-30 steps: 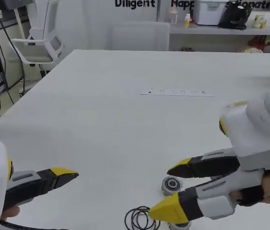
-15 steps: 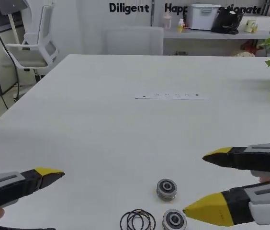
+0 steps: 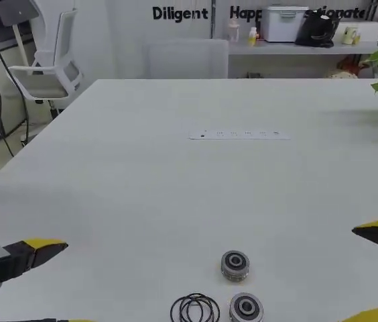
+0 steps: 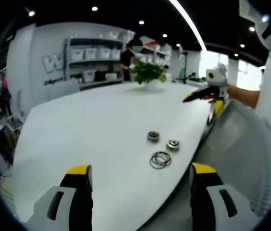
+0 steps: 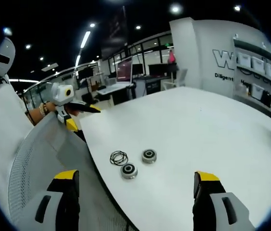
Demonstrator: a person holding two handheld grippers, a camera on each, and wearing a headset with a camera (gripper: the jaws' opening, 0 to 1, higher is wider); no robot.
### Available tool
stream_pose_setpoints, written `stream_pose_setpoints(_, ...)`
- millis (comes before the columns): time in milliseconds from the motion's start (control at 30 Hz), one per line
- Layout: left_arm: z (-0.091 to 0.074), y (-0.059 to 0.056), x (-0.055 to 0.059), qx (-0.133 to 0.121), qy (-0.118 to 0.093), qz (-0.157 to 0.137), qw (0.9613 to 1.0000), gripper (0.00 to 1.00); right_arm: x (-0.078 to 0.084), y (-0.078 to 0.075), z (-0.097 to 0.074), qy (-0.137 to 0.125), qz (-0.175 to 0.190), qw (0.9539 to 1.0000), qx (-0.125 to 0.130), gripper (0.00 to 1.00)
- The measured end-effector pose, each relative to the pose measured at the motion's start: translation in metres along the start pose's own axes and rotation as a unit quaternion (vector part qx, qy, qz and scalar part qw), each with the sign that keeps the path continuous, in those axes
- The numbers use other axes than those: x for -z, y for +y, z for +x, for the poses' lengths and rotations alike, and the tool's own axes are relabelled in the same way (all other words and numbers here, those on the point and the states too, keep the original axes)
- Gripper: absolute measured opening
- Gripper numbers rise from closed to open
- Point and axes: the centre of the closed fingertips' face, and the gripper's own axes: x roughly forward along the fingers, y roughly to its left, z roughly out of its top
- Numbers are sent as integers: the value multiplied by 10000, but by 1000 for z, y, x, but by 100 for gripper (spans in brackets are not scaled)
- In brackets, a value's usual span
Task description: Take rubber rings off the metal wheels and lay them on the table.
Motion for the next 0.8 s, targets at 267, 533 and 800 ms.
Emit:
stream_pose_setpoints(267,0,-2,7,5,136,26,9999,85,33,-13,-6,275,254,9988,300,99)
stream_pose_setpoints(533,0,-5,10,20,234,4,9997,85,59,-15,-4,659,483,9955,485,96)
stream_pose_setpoints(800,-1,-6,10,-22,209,-143,9997,84,68,-9,-3,924,560,9931,466,93)
